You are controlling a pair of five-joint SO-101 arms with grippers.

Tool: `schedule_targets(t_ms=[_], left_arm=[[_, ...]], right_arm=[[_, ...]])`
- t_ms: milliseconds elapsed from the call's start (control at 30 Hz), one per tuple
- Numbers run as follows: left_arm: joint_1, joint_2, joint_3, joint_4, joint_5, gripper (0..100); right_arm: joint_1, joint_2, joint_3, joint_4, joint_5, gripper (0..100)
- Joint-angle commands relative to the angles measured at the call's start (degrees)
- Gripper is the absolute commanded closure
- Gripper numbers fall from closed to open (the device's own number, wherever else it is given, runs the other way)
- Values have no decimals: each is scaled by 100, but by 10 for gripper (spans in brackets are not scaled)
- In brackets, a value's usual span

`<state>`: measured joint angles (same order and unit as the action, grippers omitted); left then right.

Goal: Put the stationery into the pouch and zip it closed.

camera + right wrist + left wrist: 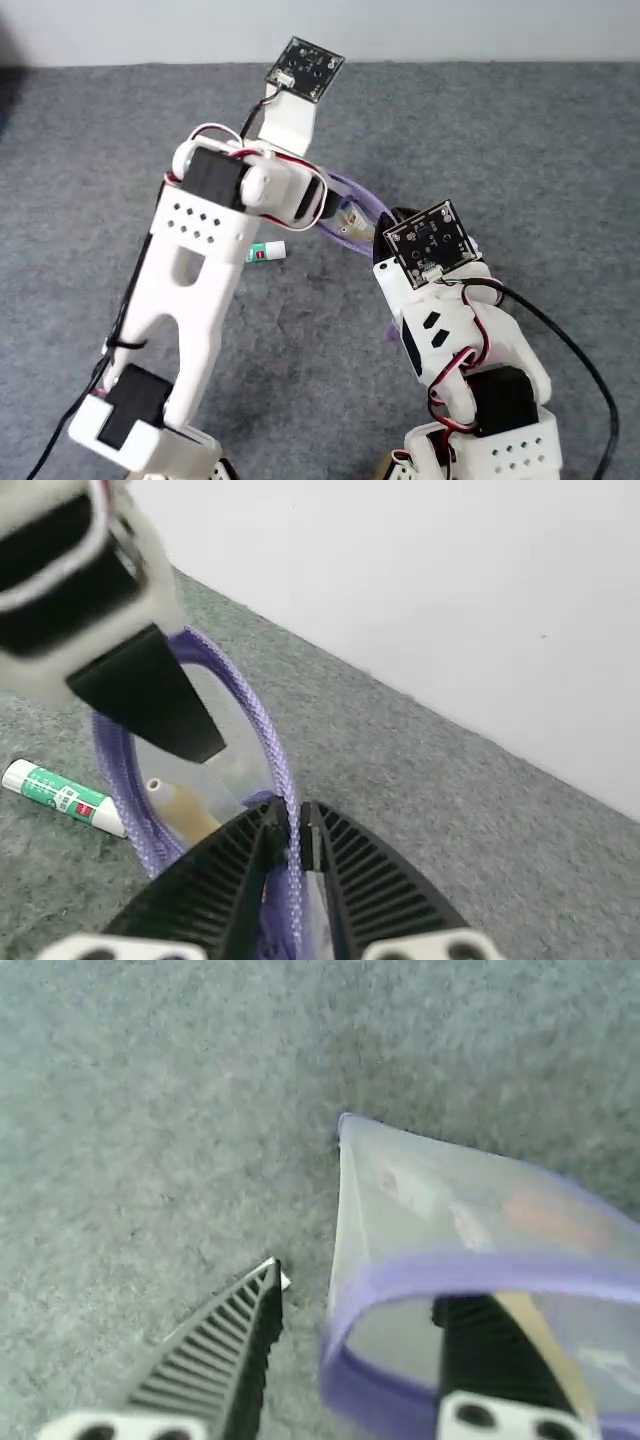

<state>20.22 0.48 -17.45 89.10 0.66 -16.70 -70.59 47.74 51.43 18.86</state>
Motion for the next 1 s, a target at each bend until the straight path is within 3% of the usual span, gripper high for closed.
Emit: schedule_targets(t_ms=[0,100,433,633,967], left_arm=[[35,-18,-66,-255,-79,871],[18,-97,-251,-325,-79,988],[-9,-721,-1393,941,-62,988],[-53,-1336,-1736,1134,-35,989],[-1521,-2752,-558,1152,-35,989]], right_arm=[[-4,-145,-44,-101,62,991],[4,-136,-44,-426,70,991],[4,-92,290,-1912,70,991],[-40,-84,431,-2633,70,991],[-488,-145,387,-2756,193,991]])
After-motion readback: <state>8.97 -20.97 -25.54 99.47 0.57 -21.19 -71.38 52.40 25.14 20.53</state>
